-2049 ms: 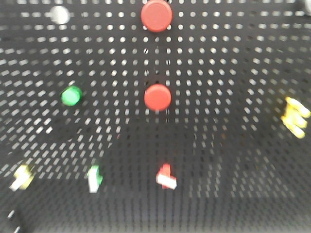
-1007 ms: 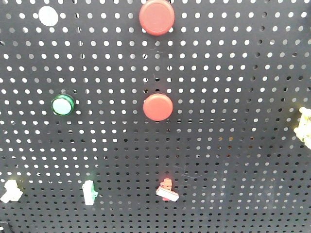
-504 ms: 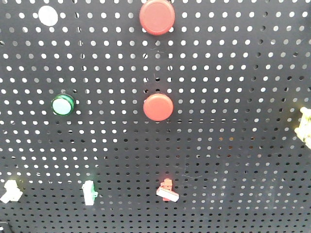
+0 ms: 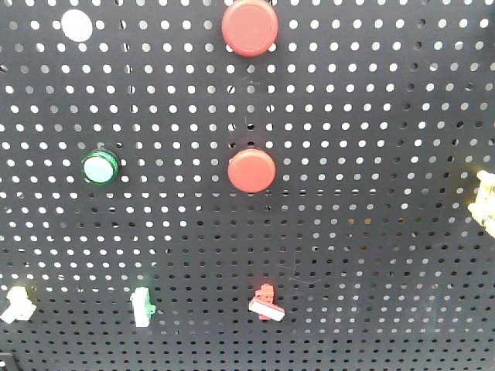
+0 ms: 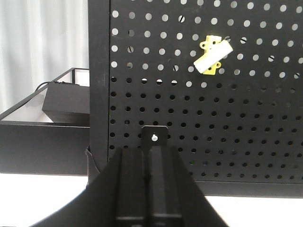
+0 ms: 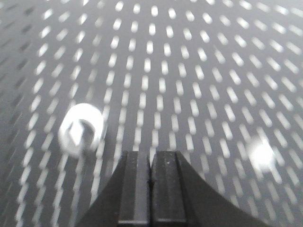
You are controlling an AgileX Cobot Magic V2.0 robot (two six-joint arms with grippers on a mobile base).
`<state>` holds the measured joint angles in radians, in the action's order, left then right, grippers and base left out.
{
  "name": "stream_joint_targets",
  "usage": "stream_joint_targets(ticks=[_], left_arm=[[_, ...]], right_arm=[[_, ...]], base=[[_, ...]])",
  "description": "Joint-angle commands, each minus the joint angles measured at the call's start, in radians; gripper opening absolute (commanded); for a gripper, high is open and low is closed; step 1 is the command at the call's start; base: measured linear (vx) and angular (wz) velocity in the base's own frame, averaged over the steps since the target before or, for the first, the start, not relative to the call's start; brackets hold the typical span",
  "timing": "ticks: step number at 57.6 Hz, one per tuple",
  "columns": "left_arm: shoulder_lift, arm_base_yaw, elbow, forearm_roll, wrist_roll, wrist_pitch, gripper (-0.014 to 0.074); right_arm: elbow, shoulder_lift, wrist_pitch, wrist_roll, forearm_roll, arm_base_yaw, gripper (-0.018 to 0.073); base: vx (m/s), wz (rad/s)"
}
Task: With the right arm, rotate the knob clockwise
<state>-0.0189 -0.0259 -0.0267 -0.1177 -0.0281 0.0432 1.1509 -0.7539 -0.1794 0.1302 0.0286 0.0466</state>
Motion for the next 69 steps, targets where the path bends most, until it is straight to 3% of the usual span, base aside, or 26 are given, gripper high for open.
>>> stream_joint_targets(ticks=[1,11,19,26,33,56,69], left_arm=[[0.0,0.002,-0.013,-0.008,0.01,-0.082,-0.0006],[0.0,0.002,-0.013,-0.008,0.01,-0.082,-0.0006],[0.0,0.002,-0.013,-0.008,0.01,-0.082,-0.0006],[0.0,0.002,-0.013,-0.008,0.01,-0.082,-0.0006],[0.0,0.002,-0.013,-0.008,0.01,-0.082,-0.0006],[0.0,0.002,-0.013,-0.008,0.01,-0.082,-0.0006],[0.0,0.002,-0.013,-0.008,0.01,-0.082,-0.0006]], right_arm=[[0.077,-0.045,0.054,0.036,0.01,0.0,-0.0009],[0.148,-0.099,-0.04,0.207,-0.007,0.002,-0.0008],[0.2,-0.132,-0.115,0.374,-0.114,0.002,-0.0008],[0.227,-0.164,-0.138,0.597,-0.281,0.037,-0.0008],[0.252,-0.203,-0.151,0.837,-0.351,0.116,-0.0008],[0.283,-0.213,-0.148,0.83,-0.365,0.128,0.0001],[0.283,-0.205,-0.212,0.827,-0.305,0.128,0.0053]], base=[[0.0,0.0],[0.0,0.0],[0.0,0.0],[0.0,0.0],[0.0,0.0],[0.0,0.0],[0.0,0.0]])
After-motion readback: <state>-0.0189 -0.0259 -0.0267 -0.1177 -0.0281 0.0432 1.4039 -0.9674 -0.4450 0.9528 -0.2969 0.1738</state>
